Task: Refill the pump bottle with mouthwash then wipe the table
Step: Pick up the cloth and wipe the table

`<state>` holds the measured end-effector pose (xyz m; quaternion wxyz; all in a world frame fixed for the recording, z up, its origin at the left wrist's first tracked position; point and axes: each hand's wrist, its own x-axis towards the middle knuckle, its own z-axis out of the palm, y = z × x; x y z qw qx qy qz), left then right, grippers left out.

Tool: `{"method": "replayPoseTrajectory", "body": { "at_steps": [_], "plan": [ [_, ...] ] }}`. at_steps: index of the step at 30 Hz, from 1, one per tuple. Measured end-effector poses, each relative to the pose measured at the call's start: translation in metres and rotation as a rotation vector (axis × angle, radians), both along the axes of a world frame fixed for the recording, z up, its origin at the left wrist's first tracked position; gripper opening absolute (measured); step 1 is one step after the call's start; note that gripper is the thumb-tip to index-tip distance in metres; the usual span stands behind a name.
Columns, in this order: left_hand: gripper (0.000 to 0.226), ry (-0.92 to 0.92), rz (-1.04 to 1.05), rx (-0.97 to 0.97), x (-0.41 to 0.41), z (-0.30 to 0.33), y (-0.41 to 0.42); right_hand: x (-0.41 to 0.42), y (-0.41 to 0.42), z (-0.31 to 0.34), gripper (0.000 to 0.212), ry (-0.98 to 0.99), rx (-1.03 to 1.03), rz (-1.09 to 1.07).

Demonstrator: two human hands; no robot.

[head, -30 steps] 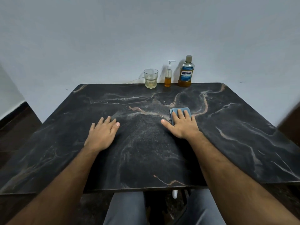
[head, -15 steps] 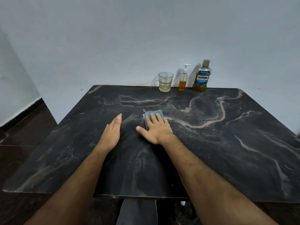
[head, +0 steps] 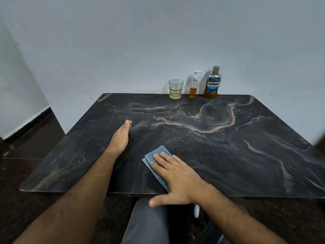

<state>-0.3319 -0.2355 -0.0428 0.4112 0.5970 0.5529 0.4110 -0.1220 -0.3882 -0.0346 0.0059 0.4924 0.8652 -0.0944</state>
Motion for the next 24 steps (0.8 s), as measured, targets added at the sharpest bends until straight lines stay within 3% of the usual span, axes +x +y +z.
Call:
{"method": "replayPoseTrajectory", "body": {
  "at_steps": [7,13,20,24],
  "plan": [
    [0.061,-0.012,0.009,0.021,0.005,-0.001,-0.020,0.005,-0.015,-0.003,0.101,-0.074,0.092,0.028],
    [0.060,0.002,-0.025,0.036,0.009,-0.002,-0.036,0.012,-0.034,-0.005,0.082,0.013,0.041,0.038],
    [0.061,-0.031,-0.122,0.047,0.023,0.000,-0.058,0.021,-0.035,0.011,0.044,0.435,-0.171,-0.060],
    [0.069,-0.151,-0.239,0.005,0.036,0.009,-0.076,0.029,-0.036,0.027,0.029,0.900,-0.239,-0.084]
  ]
}}
